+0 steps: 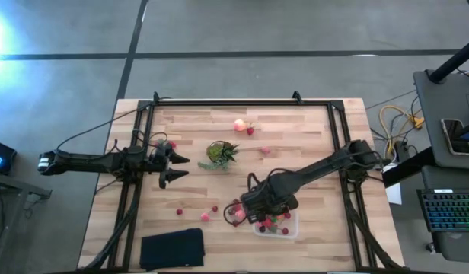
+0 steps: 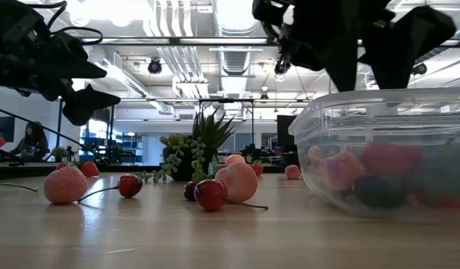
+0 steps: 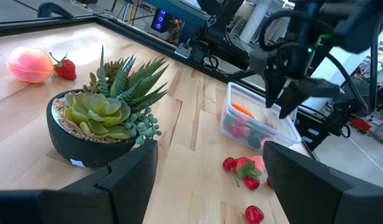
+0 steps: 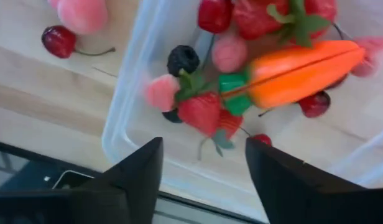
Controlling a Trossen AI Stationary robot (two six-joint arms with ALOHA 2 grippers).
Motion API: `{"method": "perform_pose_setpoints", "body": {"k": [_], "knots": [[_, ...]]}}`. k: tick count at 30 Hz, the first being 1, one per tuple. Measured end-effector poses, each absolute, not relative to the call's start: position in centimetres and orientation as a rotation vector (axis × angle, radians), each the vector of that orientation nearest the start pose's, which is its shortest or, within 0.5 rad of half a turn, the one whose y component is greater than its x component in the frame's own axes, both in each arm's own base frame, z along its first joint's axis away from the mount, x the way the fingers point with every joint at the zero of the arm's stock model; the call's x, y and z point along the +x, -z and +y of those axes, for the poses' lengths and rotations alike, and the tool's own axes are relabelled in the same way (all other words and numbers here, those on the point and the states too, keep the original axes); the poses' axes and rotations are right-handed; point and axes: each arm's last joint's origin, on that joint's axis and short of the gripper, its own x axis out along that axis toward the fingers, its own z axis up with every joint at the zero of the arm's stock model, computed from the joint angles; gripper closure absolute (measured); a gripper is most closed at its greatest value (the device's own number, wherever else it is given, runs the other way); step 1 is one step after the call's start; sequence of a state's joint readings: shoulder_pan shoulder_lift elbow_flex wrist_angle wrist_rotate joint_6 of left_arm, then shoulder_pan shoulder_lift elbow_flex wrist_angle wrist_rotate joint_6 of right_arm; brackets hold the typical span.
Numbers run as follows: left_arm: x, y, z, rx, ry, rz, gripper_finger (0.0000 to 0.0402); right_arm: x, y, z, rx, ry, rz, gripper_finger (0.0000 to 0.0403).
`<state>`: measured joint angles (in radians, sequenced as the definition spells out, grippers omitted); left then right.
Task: Pick and placing Produce into tupperware
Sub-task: Put the top apricot into the bin
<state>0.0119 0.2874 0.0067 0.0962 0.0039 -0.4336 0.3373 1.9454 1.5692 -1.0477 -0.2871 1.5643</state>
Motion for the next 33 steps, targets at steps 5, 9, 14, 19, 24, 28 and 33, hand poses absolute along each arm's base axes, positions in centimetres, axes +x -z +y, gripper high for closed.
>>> {"method": "perform_pose_setpoints", "body": {"k": [5, 9, 14, 19, 24, 28, 33], "knots": [[11.4, -15.0, 0.1, -0.434, -0.048, 0.18, 0.0125, 35.9, -22.1, 12.7, 1.086, 0.695, 1.534, 0.014], [11.4, -15.0, 0.1, -0.434, -0.048, 0.18, 0.0125, 35.4, -23.4, 11.2, 0.949, 0.786, 1.503, 0.0116], [11.4, -15.0, 0.1, -0.434, -0.048, 0.181, 0.0125, 35.2, -27.2, 8.5, 0.658, 0.816, 1.33, 0.0092], [11.4, -15.0, 0.1, -0.434, -0.048, 0.18, 0.0125, 36.2, -28.7, 4.1, 0.655, 0.838, 1.263, 0.0091], [11.4, -15.0, 0.1, -0.434, -0.048, 0.181, 0.0125, 36.6, -27.1, -1.9, 0.62, 0.762, 1.327, 0.0101], [11.4, -15.0, 0.1, -0.434, -0.048, 0.18, 0.0125, 35.9, -25.6, -6.3, 0.646, 0.825, 1.388, 0.0106], [11.4, -15.0, 0.1, -0.434, -0.048, 0.18, 0.0125, 35.2, -24.1, -9.6, 0.647, 0.853, 1.414, 0.0106]]}}
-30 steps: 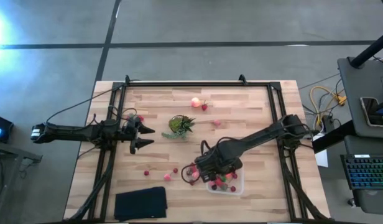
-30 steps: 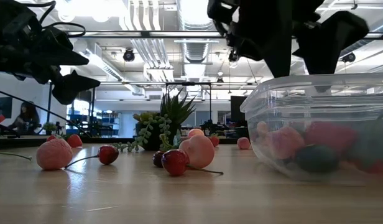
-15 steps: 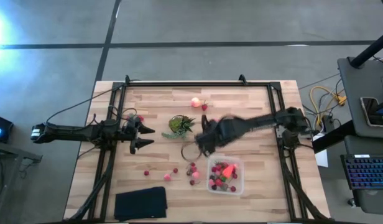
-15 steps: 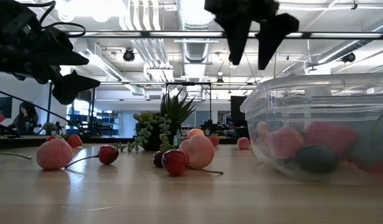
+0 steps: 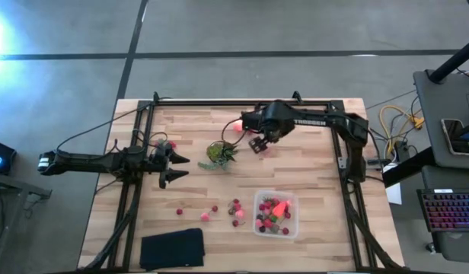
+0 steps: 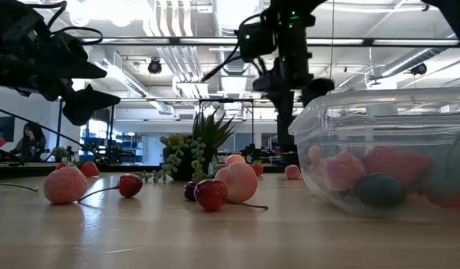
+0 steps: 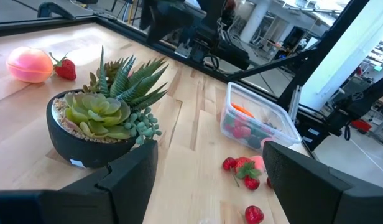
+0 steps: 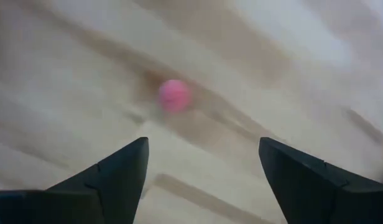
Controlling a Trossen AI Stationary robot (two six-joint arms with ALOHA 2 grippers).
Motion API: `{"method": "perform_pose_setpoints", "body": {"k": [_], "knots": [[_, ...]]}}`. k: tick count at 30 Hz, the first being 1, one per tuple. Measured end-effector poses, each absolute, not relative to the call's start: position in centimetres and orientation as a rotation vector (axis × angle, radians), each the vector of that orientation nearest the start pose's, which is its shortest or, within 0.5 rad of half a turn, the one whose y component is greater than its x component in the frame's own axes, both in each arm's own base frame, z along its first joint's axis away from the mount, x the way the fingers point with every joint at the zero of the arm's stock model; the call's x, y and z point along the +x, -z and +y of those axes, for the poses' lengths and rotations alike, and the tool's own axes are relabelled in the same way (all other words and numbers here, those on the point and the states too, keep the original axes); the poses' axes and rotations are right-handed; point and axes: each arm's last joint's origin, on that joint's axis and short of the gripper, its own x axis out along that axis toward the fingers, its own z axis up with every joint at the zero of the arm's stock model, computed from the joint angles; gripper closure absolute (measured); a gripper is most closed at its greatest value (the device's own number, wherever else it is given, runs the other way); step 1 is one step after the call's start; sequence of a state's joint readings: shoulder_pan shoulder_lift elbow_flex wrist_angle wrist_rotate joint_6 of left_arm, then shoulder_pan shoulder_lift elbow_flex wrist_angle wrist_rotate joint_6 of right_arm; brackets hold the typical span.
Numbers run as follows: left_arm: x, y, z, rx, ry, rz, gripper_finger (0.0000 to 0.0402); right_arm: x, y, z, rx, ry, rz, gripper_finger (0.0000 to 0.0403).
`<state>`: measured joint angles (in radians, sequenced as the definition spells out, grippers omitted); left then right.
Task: Pick and placing Produce into tupperware
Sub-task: Put the top apricot into the bin
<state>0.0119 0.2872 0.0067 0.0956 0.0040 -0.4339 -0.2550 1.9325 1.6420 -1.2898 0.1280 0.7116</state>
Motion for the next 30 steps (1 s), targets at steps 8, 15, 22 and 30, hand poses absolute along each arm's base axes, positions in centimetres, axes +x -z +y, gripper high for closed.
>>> {"method": "perform_pose_setpoints", "body": {"k": [8, 15, 22, 30], "knots": [[11.4, -15.0, 0.1, -0.434, -0.048, 0.181, 0.0125, 36.3, -20.0, -11.3, 0.64, 0.696, 1.484, 0.0117], [11.4, -15.0, 0.1, -0.434, -0.048, 0.18, 0.0125, 37.0, -17.0, -11.6, 0.566, 0.65, 1.582, 0.0131], [11.4, -15.0, 0.1, -0.434, -0.048, 0.18, 0.0125, 37.7, -15.7, -11.8, 0.58, 0.615, 1.57, 0.0143], [11.4, -15.0, 0.1, -0.434, -0.048, 0.18, 0.0125, 37.8, -15.3, -11.9, 0.623, 0.592, 1.571, 0.0158]]}}
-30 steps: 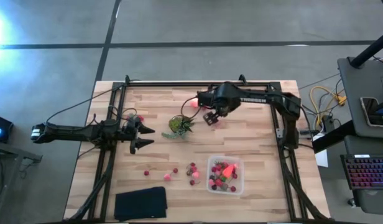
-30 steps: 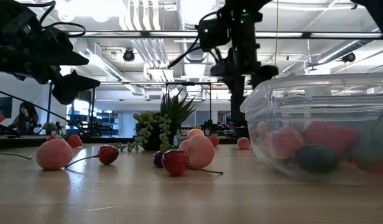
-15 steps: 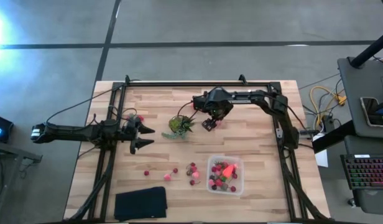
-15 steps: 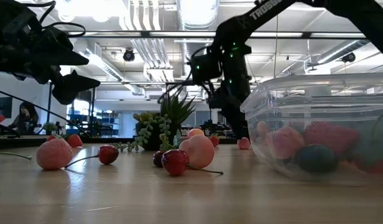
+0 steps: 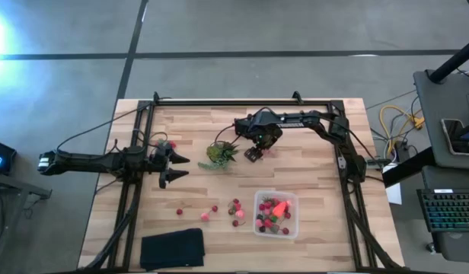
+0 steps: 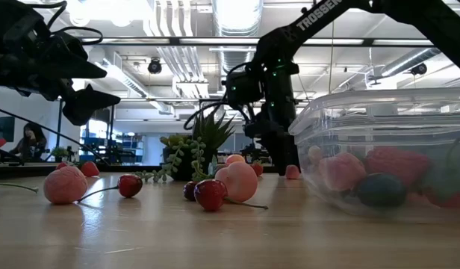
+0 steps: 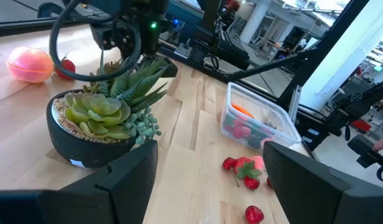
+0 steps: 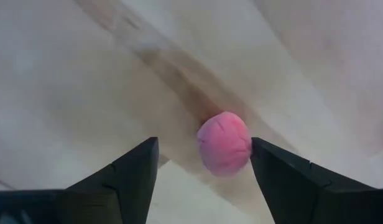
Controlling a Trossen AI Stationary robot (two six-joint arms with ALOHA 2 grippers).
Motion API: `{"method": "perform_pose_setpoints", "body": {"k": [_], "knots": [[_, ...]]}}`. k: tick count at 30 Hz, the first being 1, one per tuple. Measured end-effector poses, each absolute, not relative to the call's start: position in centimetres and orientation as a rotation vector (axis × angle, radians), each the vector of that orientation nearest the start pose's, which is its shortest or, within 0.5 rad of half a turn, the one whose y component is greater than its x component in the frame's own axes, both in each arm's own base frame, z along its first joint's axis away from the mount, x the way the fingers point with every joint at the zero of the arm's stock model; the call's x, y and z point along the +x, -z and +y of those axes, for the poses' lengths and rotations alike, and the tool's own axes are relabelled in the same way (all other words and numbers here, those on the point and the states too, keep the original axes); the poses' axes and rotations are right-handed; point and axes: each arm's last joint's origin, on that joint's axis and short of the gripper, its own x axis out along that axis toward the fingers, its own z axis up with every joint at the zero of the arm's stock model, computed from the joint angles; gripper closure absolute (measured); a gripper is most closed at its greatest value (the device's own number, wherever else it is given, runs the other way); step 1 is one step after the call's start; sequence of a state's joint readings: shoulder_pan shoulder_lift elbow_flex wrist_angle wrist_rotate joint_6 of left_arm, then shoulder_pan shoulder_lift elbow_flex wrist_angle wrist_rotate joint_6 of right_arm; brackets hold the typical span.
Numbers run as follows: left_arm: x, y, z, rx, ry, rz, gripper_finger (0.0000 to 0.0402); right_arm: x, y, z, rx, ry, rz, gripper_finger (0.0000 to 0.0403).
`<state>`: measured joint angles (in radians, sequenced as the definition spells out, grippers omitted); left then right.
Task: Pick and placing Produce into tupperware
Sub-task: Put the top apricot into the bin
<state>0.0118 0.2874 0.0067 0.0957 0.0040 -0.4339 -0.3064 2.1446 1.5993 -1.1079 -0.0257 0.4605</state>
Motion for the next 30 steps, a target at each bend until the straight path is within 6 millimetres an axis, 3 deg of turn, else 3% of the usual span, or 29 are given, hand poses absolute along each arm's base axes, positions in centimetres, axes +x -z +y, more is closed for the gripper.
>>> {"method": "perform_pose_setpoints", "body": {"k": [23, 26, 30], "knots": [[11.4, -15.0, 0.1, -0.434, -0.048, 0.181, 0.0125, 37.6, -15.6, -11.8, 0.632, 0.598, 1.573, 0.0288], [11.4, -15.0, 0.1, -0.434, -0.048, 0.181, 0.0125, 37.5, -16.9, -11.5, 0.638, 0.58, 1.544, 0.0295], [11.4, -15.0, 0.1, -0.434, -0.048, 0.18, 0.0125, 36.9, -19.9, -10.5, 0.692, 0.526, 1.484, 0.0297]]}}
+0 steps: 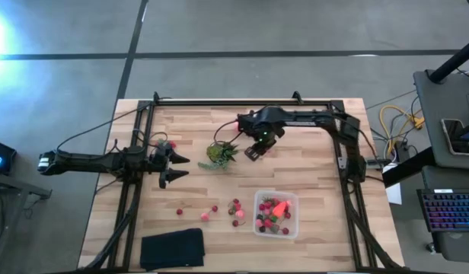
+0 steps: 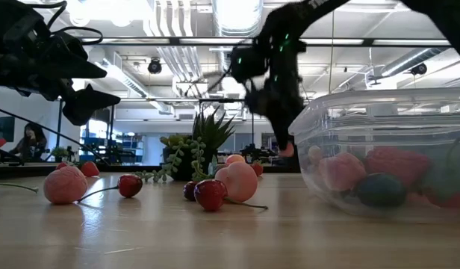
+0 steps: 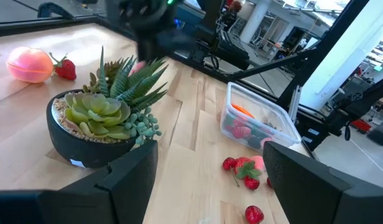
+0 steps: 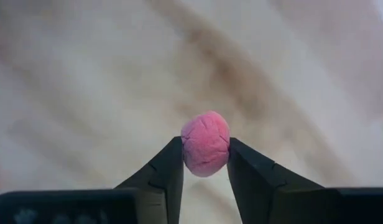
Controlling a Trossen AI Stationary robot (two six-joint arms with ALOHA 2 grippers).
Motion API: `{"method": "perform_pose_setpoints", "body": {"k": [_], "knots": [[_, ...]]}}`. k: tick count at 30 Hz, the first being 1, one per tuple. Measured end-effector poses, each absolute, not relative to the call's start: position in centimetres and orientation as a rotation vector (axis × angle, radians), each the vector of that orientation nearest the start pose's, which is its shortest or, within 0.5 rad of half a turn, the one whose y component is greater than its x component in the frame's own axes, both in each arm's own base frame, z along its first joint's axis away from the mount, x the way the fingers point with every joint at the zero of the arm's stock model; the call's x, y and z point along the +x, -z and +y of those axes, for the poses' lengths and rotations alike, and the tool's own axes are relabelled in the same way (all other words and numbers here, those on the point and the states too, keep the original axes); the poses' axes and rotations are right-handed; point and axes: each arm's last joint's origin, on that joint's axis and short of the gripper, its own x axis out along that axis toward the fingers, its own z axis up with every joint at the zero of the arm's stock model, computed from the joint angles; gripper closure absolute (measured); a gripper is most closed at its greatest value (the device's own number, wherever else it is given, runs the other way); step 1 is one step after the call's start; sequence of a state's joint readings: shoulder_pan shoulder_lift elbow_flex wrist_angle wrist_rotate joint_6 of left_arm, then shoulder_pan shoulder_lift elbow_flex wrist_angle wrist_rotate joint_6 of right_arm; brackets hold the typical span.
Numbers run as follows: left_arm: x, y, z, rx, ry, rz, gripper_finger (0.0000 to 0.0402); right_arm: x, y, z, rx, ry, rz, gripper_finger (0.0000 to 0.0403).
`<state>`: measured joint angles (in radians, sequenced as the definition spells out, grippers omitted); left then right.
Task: Pick and placing Produce into tupperware
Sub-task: Put the top apricot into the bin
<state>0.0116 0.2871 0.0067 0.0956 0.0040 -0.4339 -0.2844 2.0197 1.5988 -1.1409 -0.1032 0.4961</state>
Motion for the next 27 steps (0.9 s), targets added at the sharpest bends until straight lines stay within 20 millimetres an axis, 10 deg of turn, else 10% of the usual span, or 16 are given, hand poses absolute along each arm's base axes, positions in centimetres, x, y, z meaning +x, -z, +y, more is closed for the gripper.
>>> {"method": "perform_pose_setpoints", "body": {"k": [12, 19, 27], "knots": [[11.4, -15.0, 0.1, -0.434, -0.048, 0.18, 0.0125, 32.0, -31.7, 2.3, 0.886, 0.222, 1.362, 0.0298], [11.4, -15.0, 0.1, -0.434, -0.048, 0.18, 0.0125, 32.5, -30.0, 10.1, 0.877, 0.288, 1.395, 0.0298], [11.4, -15.0, 0.1, -0.434, -0.048, 0.179, 0.0125, 34.8, -24.5, 12.5, 0.786, 0.511, 1.42, 0.0289]]}}
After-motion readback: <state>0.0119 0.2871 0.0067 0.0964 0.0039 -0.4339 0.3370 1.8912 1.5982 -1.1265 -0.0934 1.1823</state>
